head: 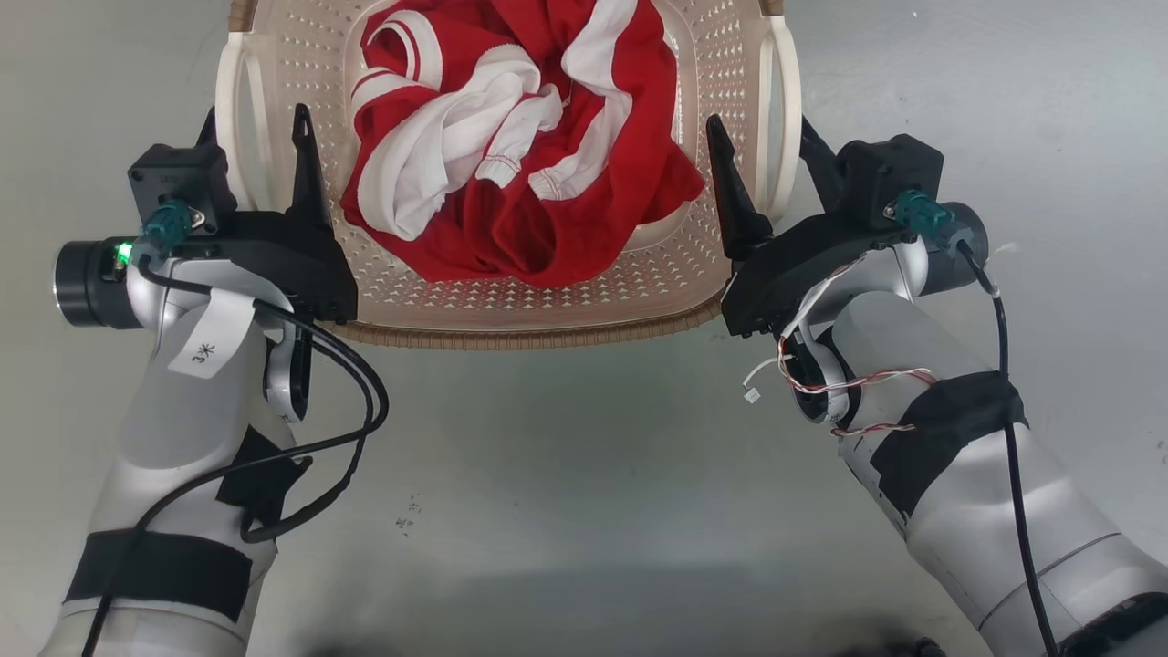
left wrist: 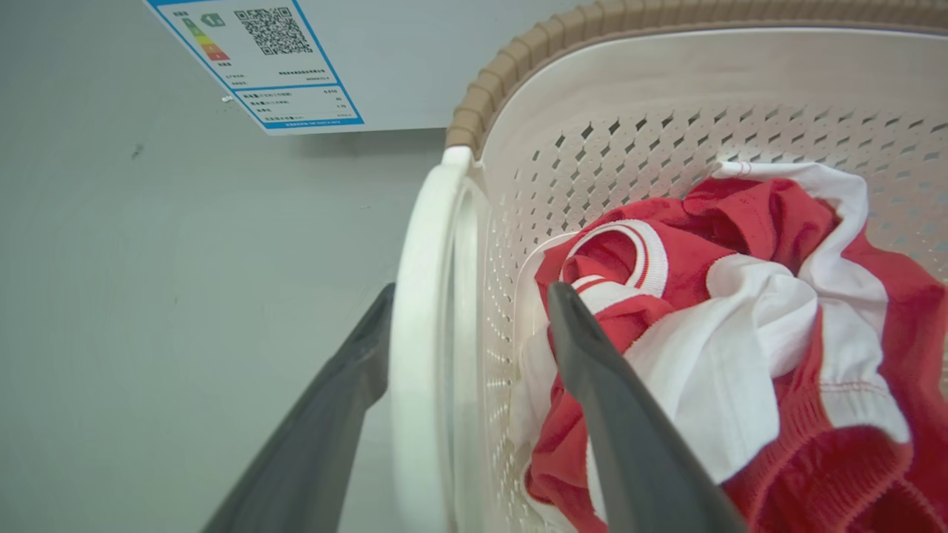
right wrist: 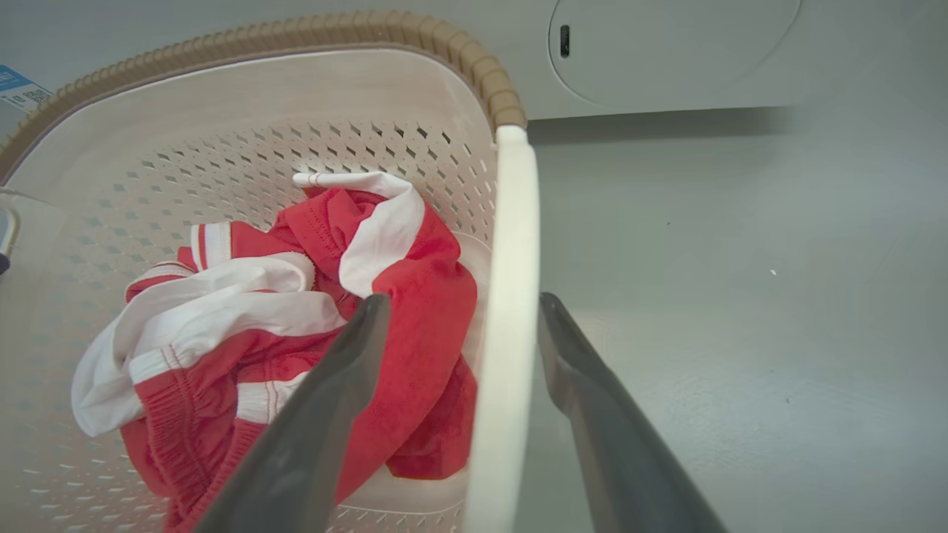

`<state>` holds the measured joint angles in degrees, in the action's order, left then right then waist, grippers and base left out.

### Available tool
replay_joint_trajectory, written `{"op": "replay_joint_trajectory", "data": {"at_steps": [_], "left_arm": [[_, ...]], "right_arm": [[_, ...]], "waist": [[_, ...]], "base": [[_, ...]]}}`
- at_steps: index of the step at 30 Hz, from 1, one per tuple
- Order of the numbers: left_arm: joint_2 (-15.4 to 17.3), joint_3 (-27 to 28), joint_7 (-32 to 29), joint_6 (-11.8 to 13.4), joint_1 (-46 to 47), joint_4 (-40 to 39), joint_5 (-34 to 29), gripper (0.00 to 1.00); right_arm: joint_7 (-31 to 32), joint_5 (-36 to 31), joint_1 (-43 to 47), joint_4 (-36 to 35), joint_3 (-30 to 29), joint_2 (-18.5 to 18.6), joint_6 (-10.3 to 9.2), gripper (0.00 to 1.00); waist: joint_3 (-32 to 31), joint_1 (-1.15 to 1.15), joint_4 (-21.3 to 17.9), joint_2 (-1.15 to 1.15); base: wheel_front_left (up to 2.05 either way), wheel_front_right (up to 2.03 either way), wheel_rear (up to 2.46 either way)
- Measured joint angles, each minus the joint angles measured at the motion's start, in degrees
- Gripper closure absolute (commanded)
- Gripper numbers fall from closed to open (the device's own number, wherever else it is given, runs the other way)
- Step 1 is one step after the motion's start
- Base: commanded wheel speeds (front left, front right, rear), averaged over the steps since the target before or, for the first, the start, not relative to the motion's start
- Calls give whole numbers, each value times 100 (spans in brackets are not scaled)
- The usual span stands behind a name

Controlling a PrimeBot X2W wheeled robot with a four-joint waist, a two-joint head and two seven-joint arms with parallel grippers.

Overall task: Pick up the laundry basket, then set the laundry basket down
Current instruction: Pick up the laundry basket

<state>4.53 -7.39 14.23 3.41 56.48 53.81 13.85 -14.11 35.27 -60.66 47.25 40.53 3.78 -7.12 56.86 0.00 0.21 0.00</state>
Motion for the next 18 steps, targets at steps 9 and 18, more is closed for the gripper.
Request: {"op": "replay_joint_trajectory", "data": {"at_steps": [9,18], "left_arm": [[-44,-75,-101,-98,101,378,-5,0],[-46,-121,-119,-201,229,628,-5,96]], "right_arm": [[102,428,-140,196,144,0,-1,5],[134,681,-231,448,260,38,-48,99]], "waist": [[0,0,27,0],[-12,0,44,0]], "base": [[0,0,0],[0,0,0]]}}
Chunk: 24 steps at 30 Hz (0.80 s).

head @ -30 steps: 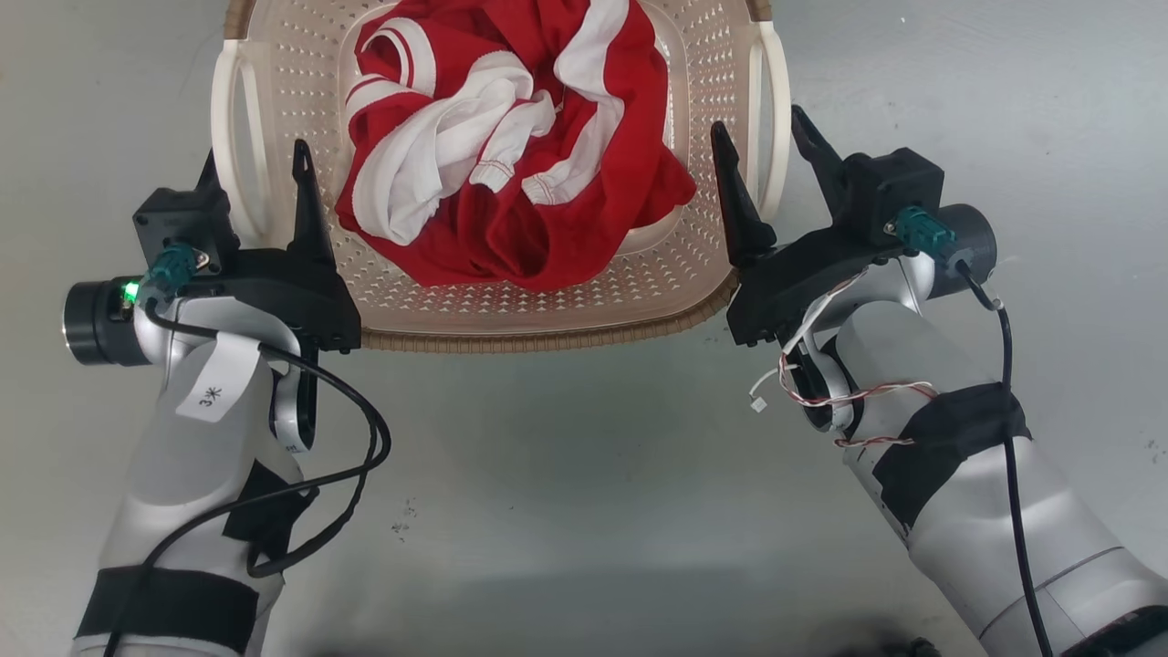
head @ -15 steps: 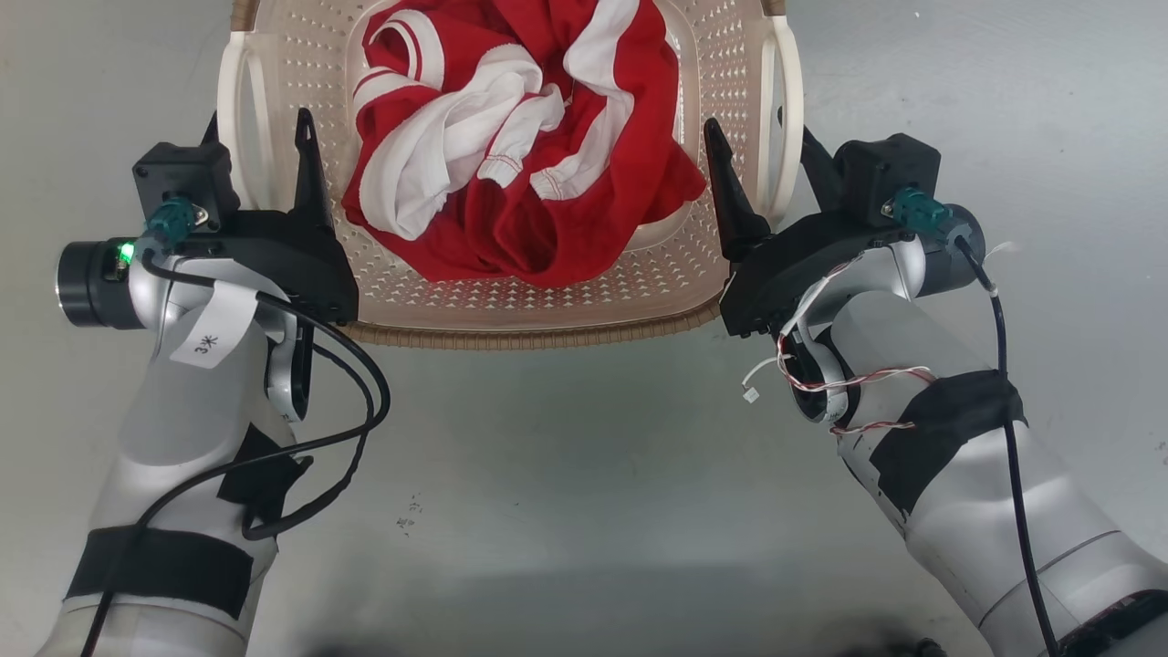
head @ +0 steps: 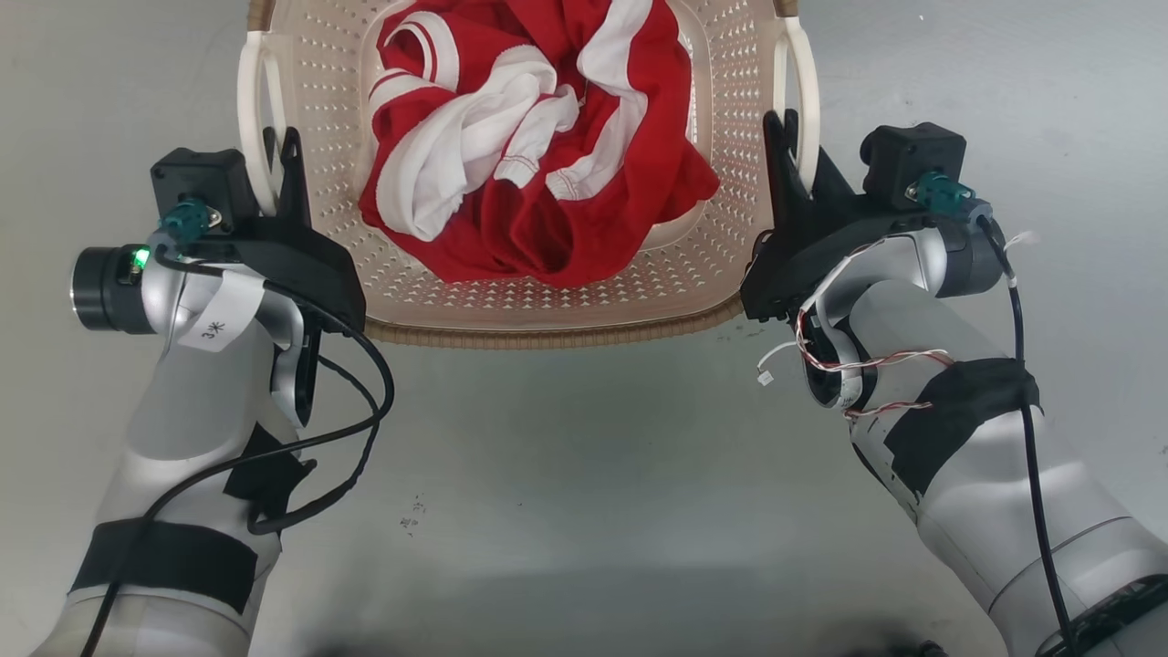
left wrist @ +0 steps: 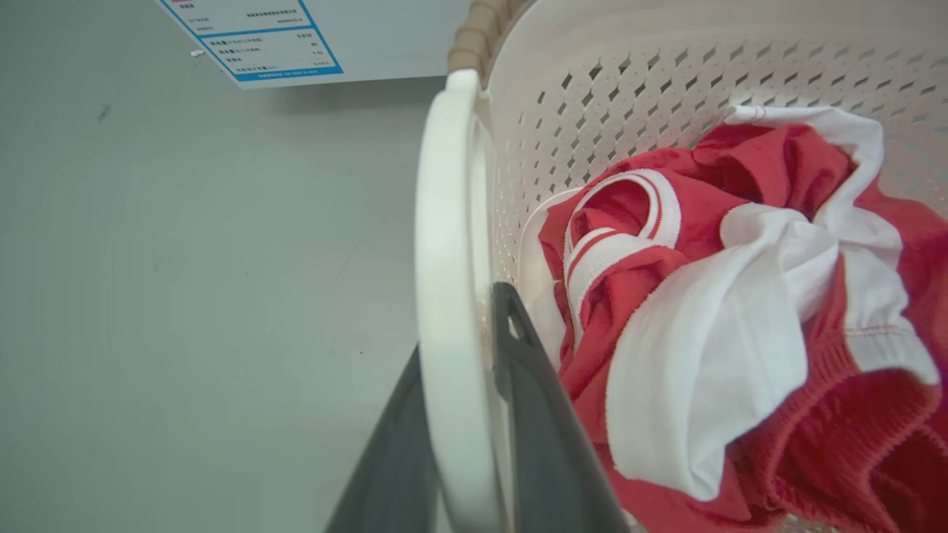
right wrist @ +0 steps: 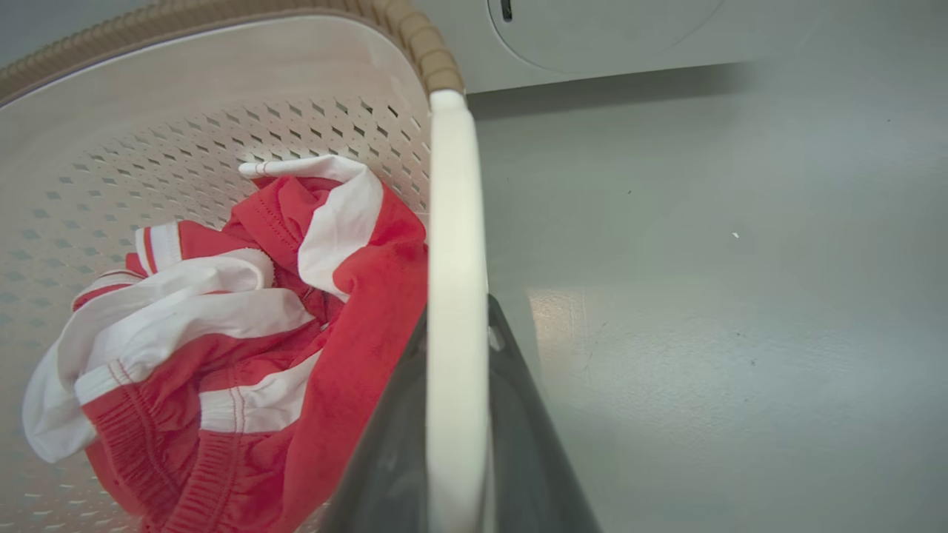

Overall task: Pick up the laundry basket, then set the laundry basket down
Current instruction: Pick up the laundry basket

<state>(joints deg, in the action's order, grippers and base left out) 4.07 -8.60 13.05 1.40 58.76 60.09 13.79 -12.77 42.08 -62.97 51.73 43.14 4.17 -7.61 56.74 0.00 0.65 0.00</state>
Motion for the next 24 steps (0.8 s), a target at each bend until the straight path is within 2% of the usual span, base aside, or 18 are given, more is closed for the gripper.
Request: {"op": "replay_joint_trajectory", "data": {"at_steps": [1,24], "left_arm": [[-15,-9,0,-29,8,21,0,100],[-201,-136,36,-98,-153,645,27,100]], "right_arm": [[1,54,-18,22,10,-1,-3,100],[-49,653,292,488,464,11,-20,100]], "waist": [[-4,0,2,0],[-679,0,-147,0]], "base": [[0,0,0],[0,0,0]]}}
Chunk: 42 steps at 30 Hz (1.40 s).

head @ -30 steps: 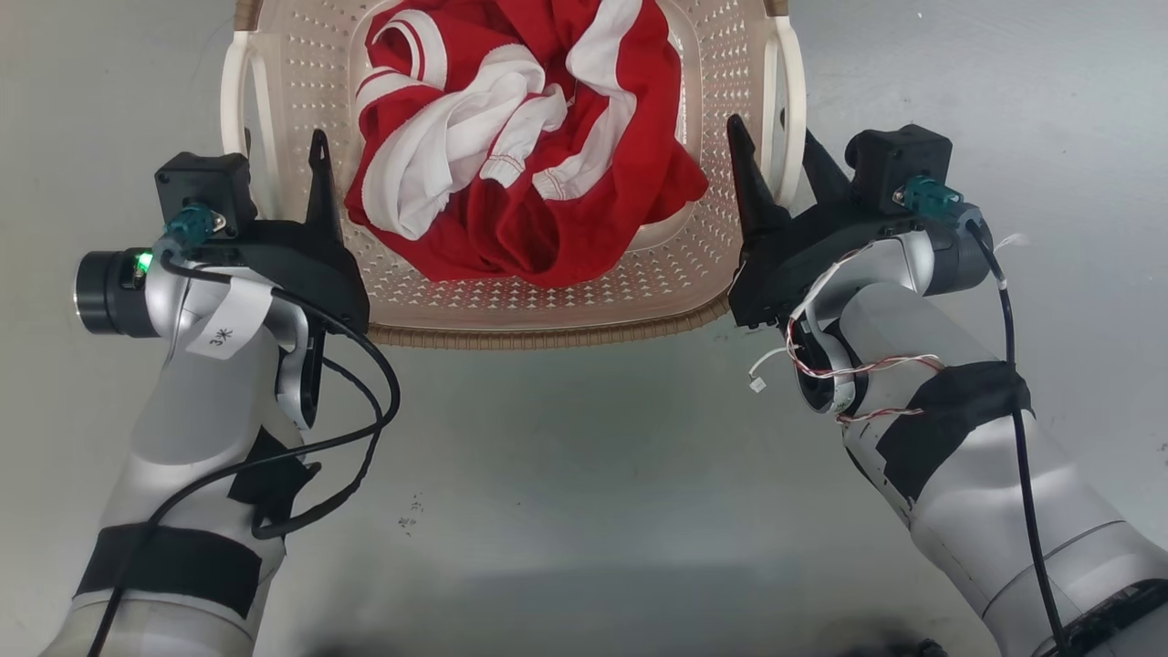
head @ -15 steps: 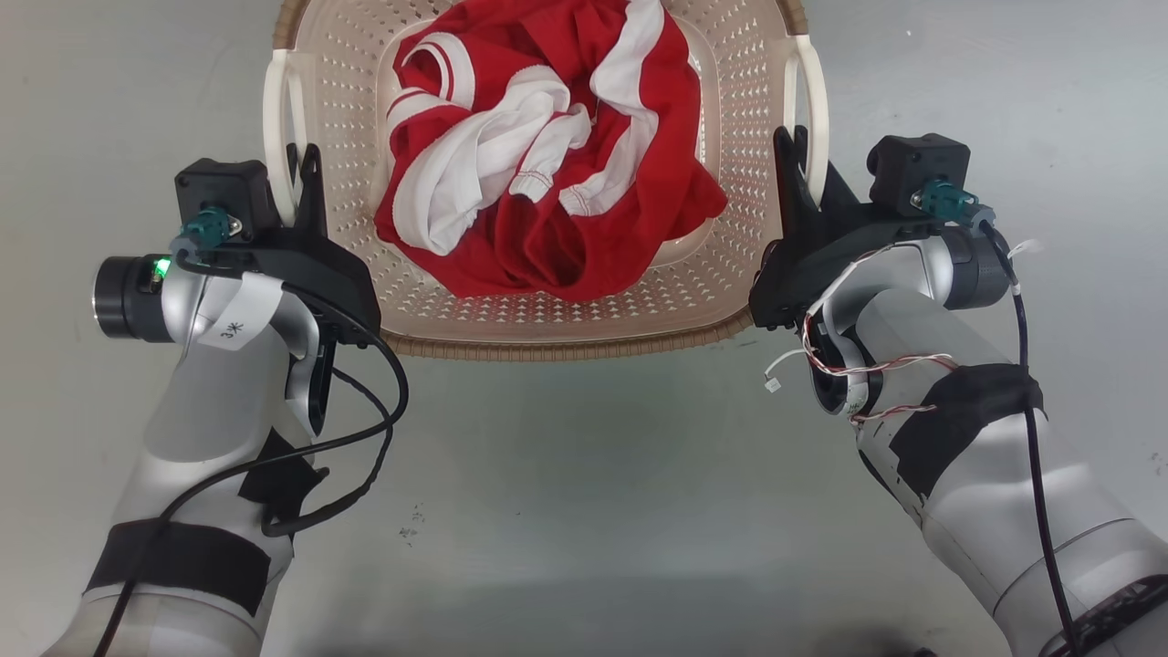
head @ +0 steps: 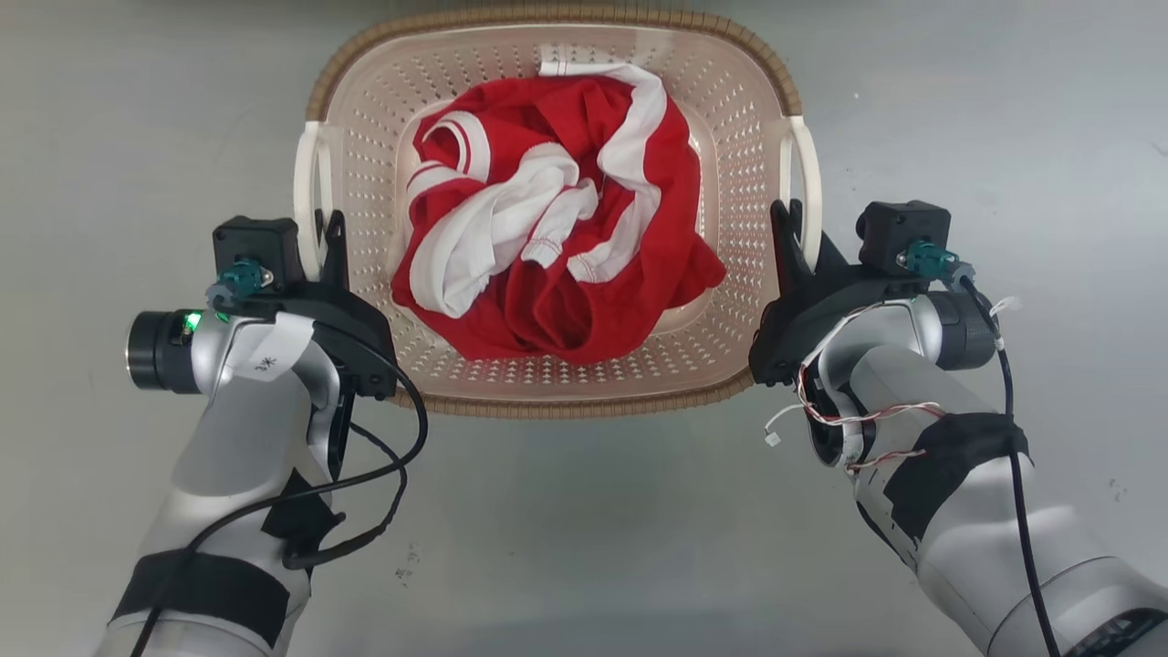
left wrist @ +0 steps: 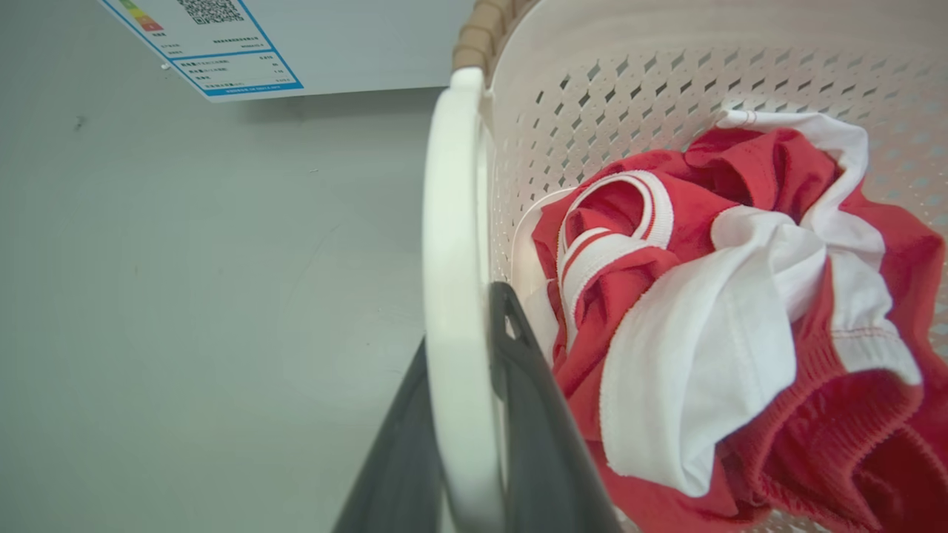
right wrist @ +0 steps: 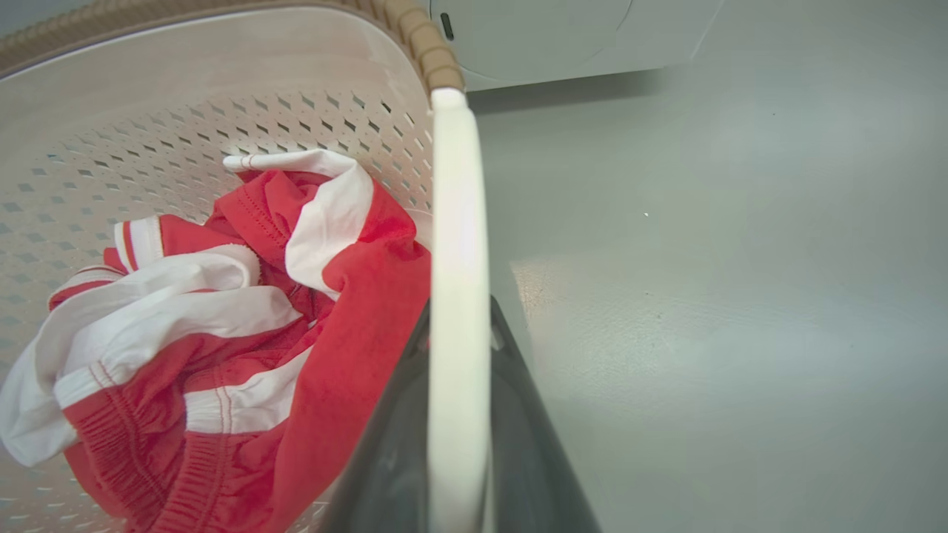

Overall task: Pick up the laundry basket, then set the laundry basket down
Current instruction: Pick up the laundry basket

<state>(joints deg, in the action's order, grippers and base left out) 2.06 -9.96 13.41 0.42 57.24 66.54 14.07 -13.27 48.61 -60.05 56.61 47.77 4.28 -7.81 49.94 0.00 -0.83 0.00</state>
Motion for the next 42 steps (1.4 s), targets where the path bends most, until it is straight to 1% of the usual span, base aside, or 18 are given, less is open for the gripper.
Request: {"op": "replay_joint_trajectory", "data": {"at_steps": [11,19,31,35,42], "left_arm": [[-42,-155,34,-41,-369,272,7,100],[-57,-301,41,-43,-785,416,66,100],[-36,-784,48,-44,-1594,397,646,100],[-24,-940,29,-44,-1830,368,742,100],[3,-1292,-130,-35,-2405,268,1082,100]], "right_arm": [[-29,301,444,111,261,-29,0,100],[-27,512,881,154,555,-49,0,100],[44,866,1567,115,972,-42,0,100],[80,954,1776,104,1074,-40,0,100],[307,1121,2234,107,1326,-32,-2,100]], "waist": [[-590,0,-90,0],[-1114,-1,-117,0],[-1912,-1,-150,1],[-2145,-1,-159,1],[-2713,-1,-169,1]], "base": [[0,0,0],[0,0,0],[0,0,0],[0,0,0],[0,0,0]]}}
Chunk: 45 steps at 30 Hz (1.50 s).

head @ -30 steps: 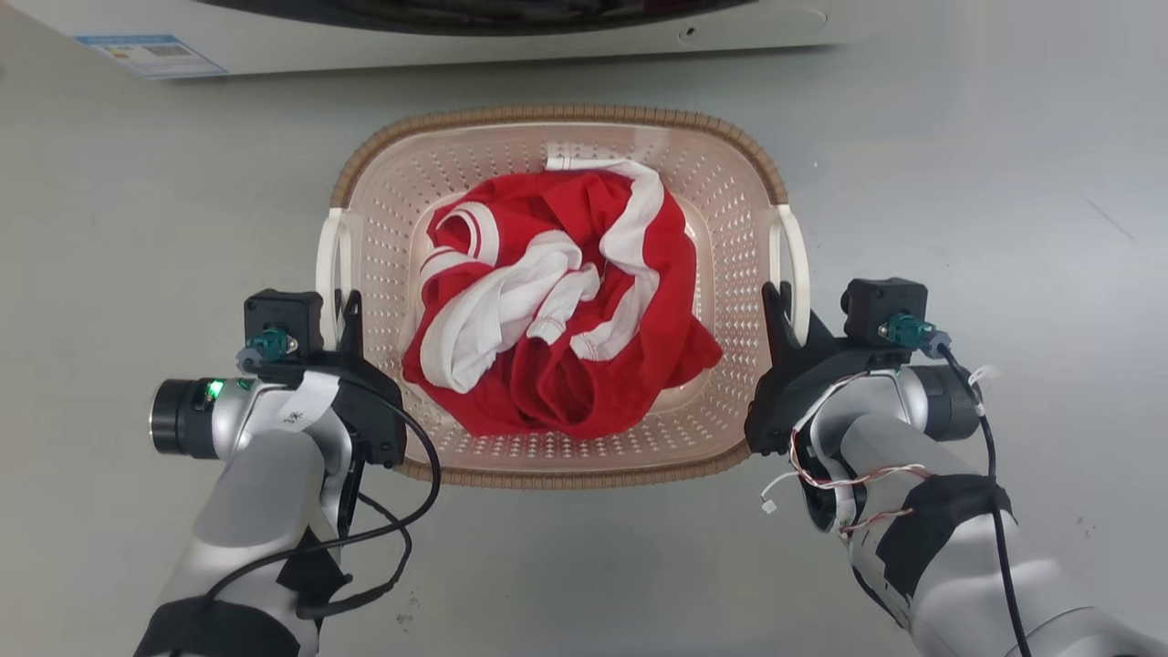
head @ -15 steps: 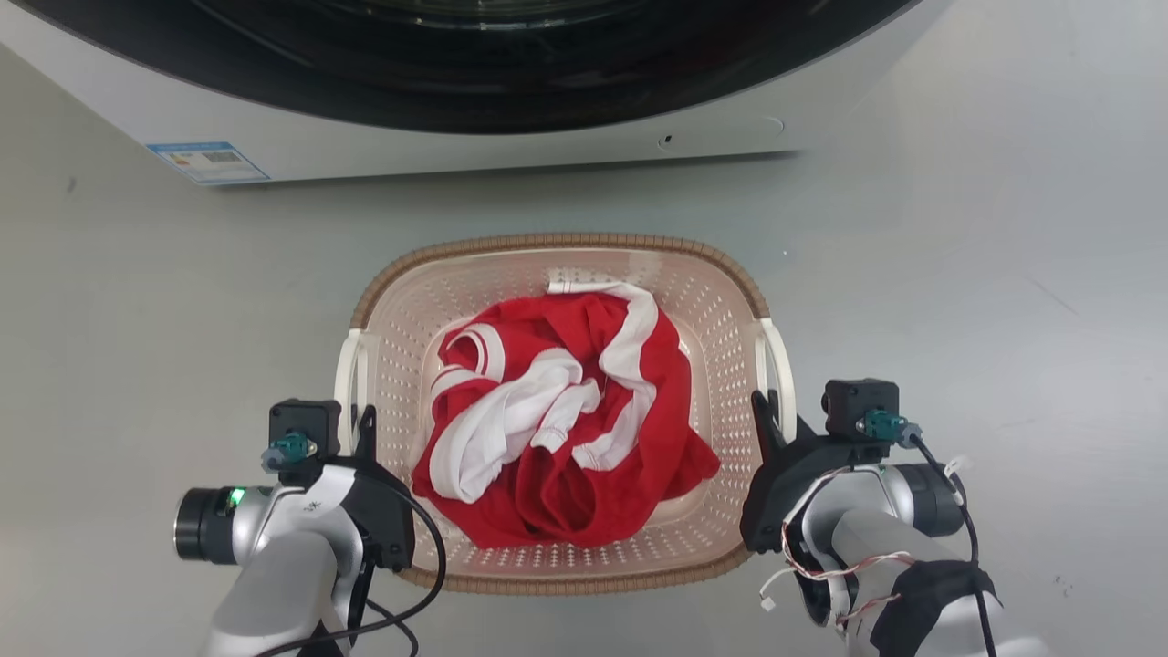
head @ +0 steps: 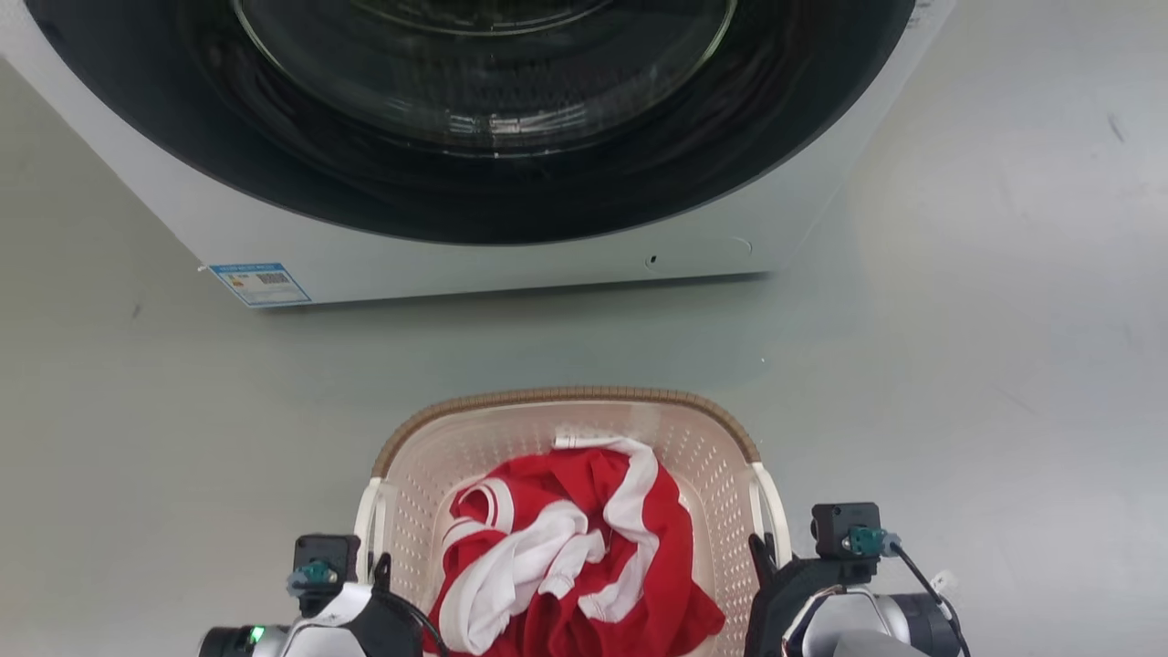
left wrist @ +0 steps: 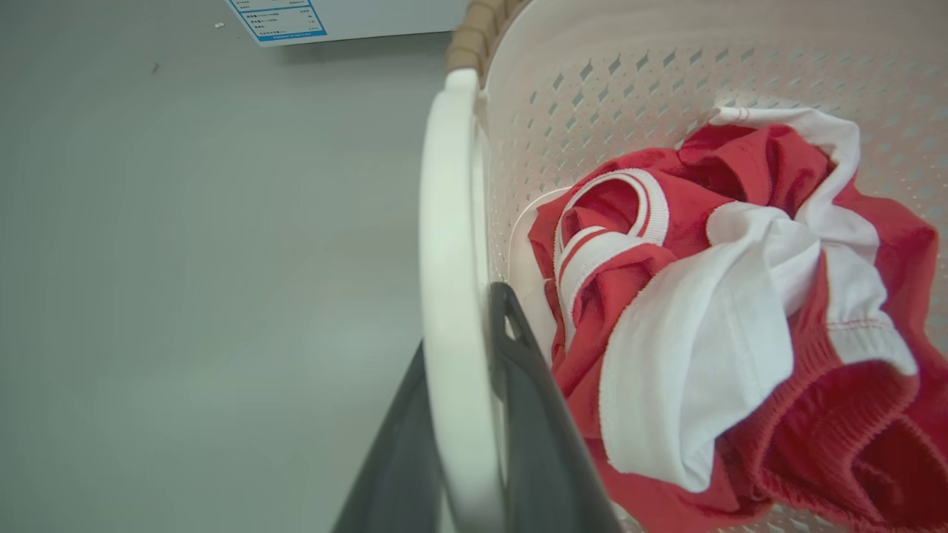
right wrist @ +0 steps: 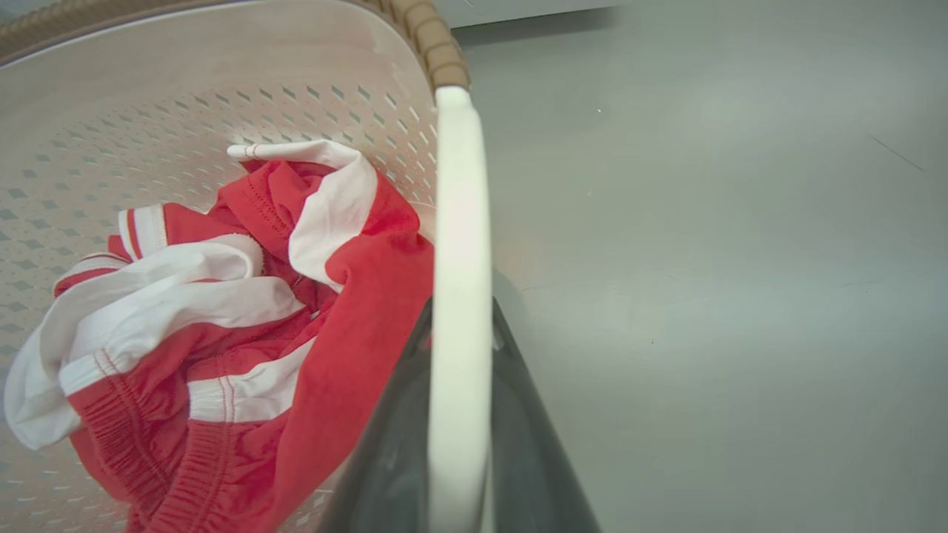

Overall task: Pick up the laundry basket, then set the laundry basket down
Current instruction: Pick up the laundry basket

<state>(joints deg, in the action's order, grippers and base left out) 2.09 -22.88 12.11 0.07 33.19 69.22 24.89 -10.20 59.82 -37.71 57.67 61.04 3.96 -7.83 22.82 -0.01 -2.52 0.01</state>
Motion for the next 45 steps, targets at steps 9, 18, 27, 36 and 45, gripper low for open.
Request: {"op": "replay_joint_trajectory", "data": {"at_steps": [9,18,27,36,45], "left_arm": [[21,-348,-357,132,-531,-142,383,100],[59,-649,-652,252,-913,-316,739,100],[76,-886,-879,354,-1232,-410,1011,100],[102,-1087,-1025,449,-1385,-495,1136,100],[108,-1182,-1112,486,-1385,-504,1250,100]], "right_arm": [[370,244,409,19,254,8,-2,100],[671,468,645,21,427,19,-8,100],[864,641,905,16,575,34,-8,100],[925,792,1037,3,678,49,-24,100],[970,883,1041,8,749,56,-25,100]], "waist": [[-669,0,16,0],[-1195,0,64,0],[-1649,0,78,0],[-1823,1,70,0],[-1839,1,66,0]], "base": [[0,0,0],[0,0,0],[0,0,0],[0,0,0],[0,0,0]]}}
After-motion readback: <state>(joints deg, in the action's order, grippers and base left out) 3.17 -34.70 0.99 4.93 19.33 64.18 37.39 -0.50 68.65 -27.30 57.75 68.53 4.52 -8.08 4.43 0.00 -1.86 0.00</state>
